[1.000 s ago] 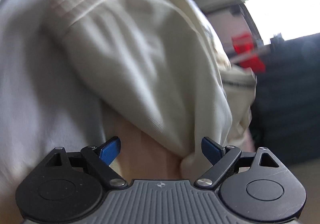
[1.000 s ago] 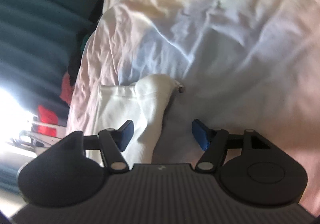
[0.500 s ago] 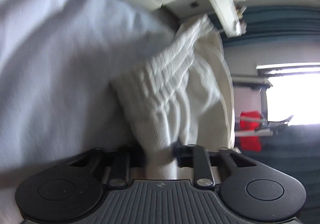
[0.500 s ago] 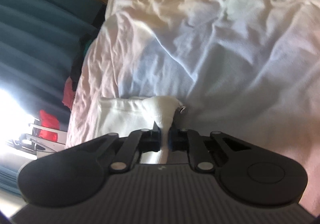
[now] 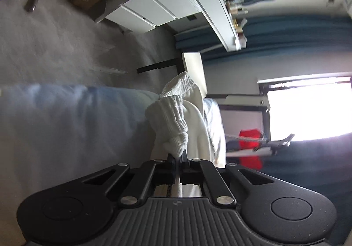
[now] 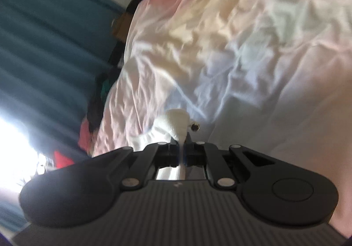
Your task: Fold clothes
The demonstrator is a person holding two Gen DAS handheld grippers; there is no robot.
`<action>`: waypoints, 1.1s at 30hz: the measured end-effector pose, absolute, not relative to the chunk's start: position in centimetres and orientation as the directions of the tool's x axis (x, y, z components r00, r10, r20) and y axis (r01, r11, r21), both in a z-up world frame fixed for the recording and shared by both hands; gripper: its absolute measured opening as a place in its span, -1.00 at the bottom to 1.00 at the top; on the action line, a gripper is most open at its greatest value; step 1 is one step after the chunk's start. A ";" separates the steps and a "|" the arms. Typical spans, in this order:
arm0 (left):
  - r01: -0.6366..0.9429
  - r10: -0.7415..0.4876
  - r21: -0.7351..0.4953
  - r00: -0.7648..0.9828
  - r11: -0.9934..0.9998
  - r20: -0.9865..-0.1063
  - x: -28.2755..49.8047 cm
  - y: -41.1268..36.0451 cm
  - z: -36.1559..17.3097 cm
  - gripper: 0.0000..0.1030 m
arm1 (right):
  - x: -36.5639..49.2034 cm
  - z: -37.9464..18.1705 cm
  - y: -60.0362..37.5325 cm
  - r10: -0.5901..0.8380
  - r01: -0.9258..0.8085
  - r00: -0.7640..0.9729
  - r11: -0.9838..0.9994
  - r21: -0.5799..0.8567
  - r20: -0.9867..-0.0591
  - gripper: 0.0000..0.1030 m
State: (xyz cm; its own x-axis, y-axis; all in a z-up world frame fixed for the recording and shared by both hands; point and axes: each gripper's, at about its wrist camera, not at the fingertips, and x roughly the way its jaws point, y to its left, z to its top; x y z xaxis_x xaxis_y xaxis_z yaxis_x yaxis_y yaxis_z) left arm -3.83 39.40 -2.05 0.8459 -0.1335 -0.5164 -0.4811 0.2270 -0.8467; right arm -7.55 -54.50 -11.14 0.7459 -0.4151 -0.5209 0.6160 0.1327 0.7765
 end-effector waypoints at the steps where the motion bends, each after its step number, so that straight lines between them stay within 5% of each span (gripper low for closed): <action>1: -0.501 -0.133 -0.829 0.830 0.250 -0.542 -4.3 39.8 -2.2 -0.94 | -8.1 -10.8 -54.3 -0.429 0.634 0.727 0.120 0.764 -0.536 -0.88; 7: -0.622 -0.108 -0.676 0.700 0.395 -0.706 -4.8 41.7 -5.5 -0.93 | -10.0 -11.1 -53.7 -0.425 0.776 0.595 0.080 0.626 -0.682 -0.87; 13: -0.556 -0.091 -0.591 0.679 0.585 -0.729 -5.9 41.5 -5.6 -0.73 | -10.1 -12.1 -53.3 -0.398 0.825 0.540 0.077 0.560 -0.741 -0.81; 16: -0.509 -0.055 -0.508 0.667 0.695 -0.743 -6.2 40.1 -3.7 -0.41 | -10.0 -11.5 -53.4 -0.392 0.837 0.533 0.113 0.536 -0.750 -0.73; 18: -0.476 -0.028 -0.448 0.662 0.757 -0.749 -6.3 38.7 -2.3 0.16 | -9.8 -10.9 -53.4 -0.404 0.851 0.516 0.145 0.504 -0.755 -0.44; 19: -0.454 -0.012 -0.425 0.672 0.783 -0.740 -6.4 37.8 -1.5 0.24 | -9.7 -10.3 -53.3 -0.424 0.862 0.500 0.163 0.480 -0.755 -0.11; 20: -0.431 0.004 -0.405 0.690 0.806 -0.724 -6.5 37.0 -0.7 0.35 | -9.5 -9.4 -53.0 -0.461 0.870 0.488 0.195 0.452 -0.741 0.13; 23: -0.361 0.048 -0.337 0.740 0.869 -0.670 -6.8 34.3 1.9 0.56 | -8.6 -6.1 -51.5 -0.568 0.863 0.505 0.342 0.372 -0.650 0.40; 33: -0.038 -0.082 -0.223 0.859 0.974 -0.505 -2.6 18.2 6.4 0.72 | -5.0 -0.1 -39.3 -0.312 0.483 0.848 0.787 0.383 -0.428 0.43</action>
